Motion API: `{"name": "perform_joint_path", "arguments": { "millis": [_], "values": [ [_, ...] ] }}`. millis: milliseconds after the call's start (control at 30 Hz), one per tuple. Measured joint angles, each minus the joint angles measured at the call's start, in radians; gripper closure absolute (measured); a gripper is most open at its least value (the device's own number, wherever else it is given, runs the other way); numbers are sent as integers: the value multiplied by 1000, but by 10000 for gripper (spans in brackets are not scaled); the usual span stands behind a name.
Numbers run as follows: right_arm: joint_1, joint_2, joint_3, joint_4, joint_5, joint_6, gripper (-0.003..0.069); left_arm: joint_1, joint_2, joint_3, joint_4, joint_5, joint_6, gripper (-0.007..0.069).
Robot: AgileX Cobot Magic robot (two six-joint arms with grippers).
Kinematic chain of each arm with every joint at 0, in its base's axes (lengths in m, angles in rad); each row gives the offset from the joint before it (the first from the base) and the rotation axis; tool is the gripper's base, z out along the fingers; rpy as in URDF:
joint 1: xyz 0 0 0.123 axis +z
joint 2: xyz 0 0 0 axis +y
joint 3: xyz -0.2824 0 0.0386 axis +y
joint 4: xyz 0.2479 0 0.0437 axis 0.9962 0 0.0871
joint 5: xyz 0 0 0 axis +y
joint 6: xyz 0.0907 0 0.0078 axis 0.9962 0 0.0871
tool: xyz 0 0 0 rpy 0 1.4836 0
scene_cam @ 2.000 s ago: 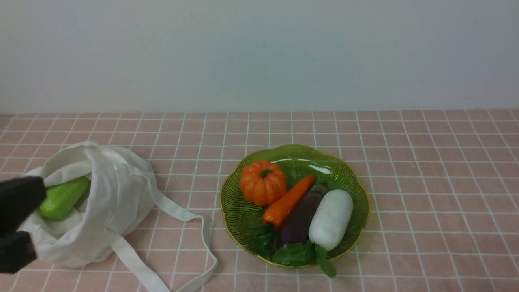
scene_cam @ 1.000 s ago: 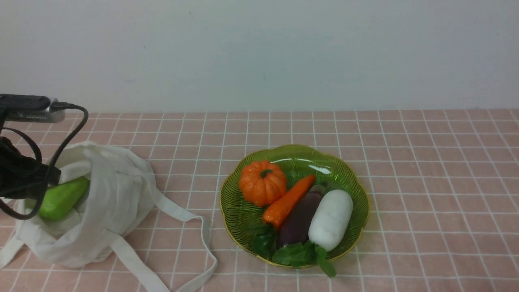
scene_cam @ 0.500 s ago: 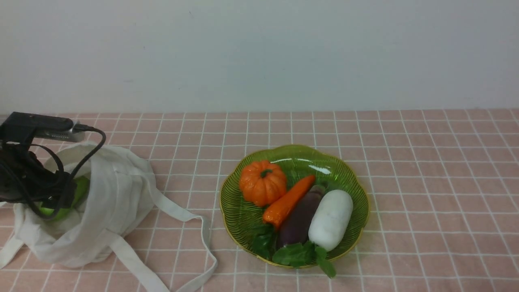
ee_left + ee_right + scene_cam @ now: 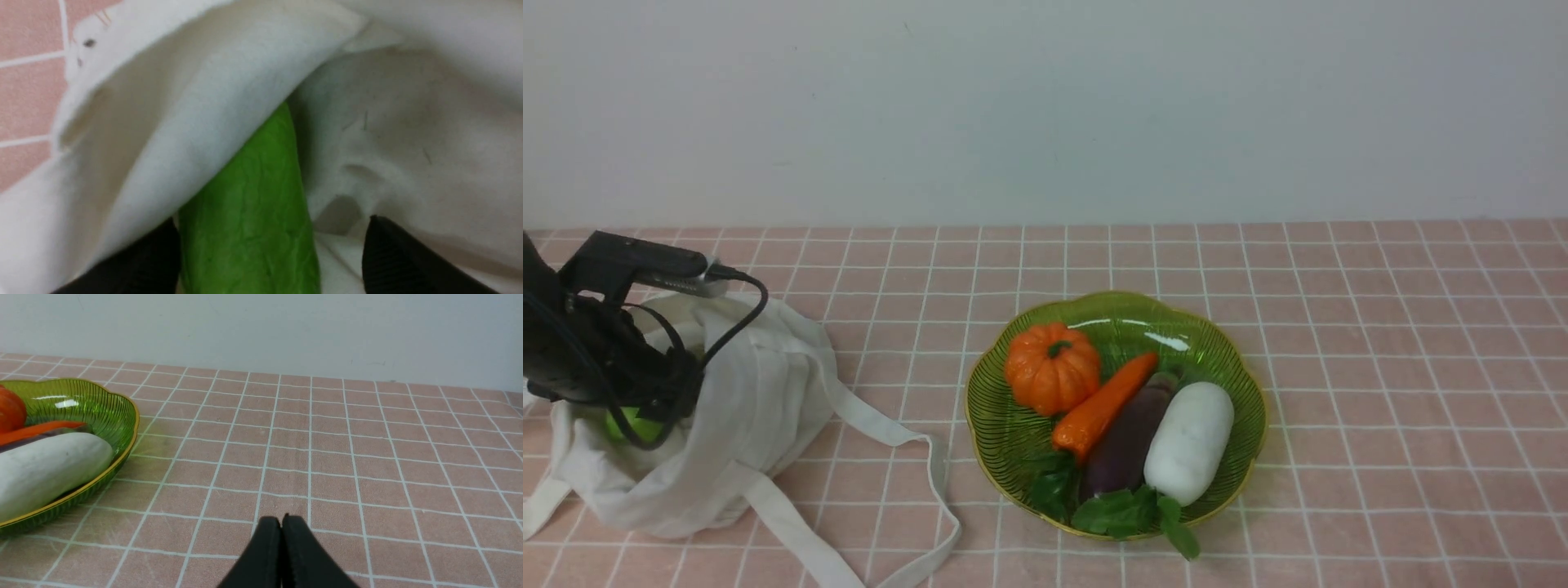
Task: Take vegetables from bag on pink coffee tablecloth place on plate.
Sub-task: 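Reach into the cloth bag and grasp the green cucumber with the left gripper, then place the green vegetable from the bag onto the plate with the left gripper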
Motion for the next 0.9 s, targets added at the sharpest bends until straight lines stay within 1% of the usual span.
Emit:
{"name": "perform_joint_path", "arguments": {
  "millis": [167, 200, 300, 333, 400, 467, 500, 633, 700, 800, 900],
  "values": [
    [0, 0, 0, 0, 0, 0, 673, 0, 25, 0, 68, 0, -69, 95],
    [0, 0, 0, 0, 0, 0, 673, 0, 25, 0, 83, 0, -88, 114],
    [0, 0, 0, 0, 0, 0, 673, 0, 27, -15, 120, 19, -140, 239],
    [0, 0, 0, 0, 0, 0, 673, 0, 27, -22, 130, 34, -156, 251],
    [0, 0, 0, 0, 0, 0, 673, 0, 22, -36, 143, 82, -179, 248],
    [0, 0, 0, 0, 0, 0, 673, 0, 2, -62, 154, 184, -222, 248],
    [0, 0, 0, 0, 0, 0, 673, 0, 0, -69, 155, 201, -229, 248],
    [0, 0, 0, 0, 0, 0, 673, 0, -51, -103, 159, 359, -282, 248],
    [0, 0, 0, 0, 0, 0, 673, 0, -70, -106, 159, 404, -288, 248],
    [0, 0, 0, 0, 0, 0, 673, 0, -145, -109, 150, 518, -290, 248],
    [0, 0, 0, 0, 0, 0, 673, 0, -196, -109, 136, 578, -290, 248]
  ]
}}
